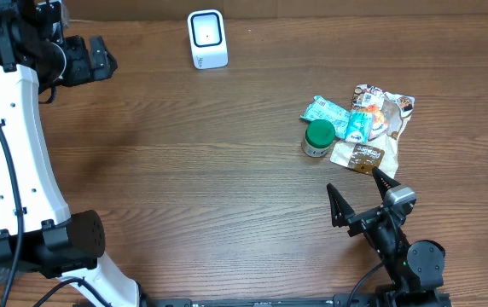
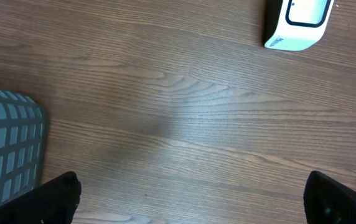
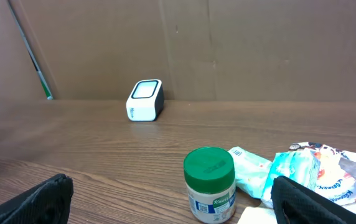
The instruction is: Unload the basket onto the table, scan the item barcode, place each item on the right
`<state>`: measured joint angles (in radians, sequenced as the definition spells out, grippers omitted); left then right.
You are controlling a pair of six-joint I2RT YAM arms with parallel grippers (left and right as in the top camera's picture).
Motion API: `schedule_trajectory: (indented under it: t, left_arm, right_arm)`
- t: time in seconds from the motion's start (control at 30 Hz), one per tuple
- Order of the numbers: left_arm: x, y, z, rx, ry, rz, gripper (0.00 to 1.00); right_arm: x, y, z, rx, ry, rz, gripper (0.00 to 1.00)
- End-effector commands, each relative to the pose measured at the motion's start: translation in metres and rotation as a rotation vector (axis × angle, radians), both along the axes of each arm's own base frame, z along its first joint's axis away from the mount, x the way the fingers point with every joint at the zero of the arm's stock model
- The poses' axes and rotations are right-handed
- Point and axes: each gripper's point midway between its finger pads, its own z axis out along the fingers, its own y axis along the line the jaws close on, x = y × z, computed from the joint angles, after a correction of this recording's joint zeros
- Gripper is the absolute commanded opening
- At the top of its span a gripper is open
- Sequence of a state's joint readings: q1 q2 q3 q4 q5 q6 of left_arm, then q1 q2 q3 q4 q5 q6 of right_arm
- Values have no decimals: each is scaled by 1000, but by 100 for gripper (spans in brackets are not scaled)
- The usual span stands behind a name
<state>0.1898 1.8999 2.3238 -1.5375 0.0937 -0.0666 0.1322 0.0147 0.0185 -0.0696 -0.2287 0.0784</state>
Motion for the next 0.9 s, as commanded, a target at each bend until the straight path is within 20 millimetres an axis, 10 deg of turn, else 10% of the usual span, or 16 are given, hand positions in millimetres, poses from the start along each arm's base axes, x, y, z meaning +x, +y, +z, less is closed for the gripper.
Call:
schedule_trajectory:
  t: [0.0,0.5,0.67,0.87]
  left_arm:
    - [-2,-4,15,18,-44,-28,100]
    - [-15,-8,36,28,-96,-31,100]
    - [-57,-15,50,36,-133,-31,100]
    - [-140,-18,18,87,-64,3,100]
  right_arm:
    - [0,-2,0,8,-7,-8,100]
    - [0,-2,0,9,-7,-8,100]
    - [0,-2,0,8,-7,-8,100]
    - [0,-2,0,8,-7,-8,100]
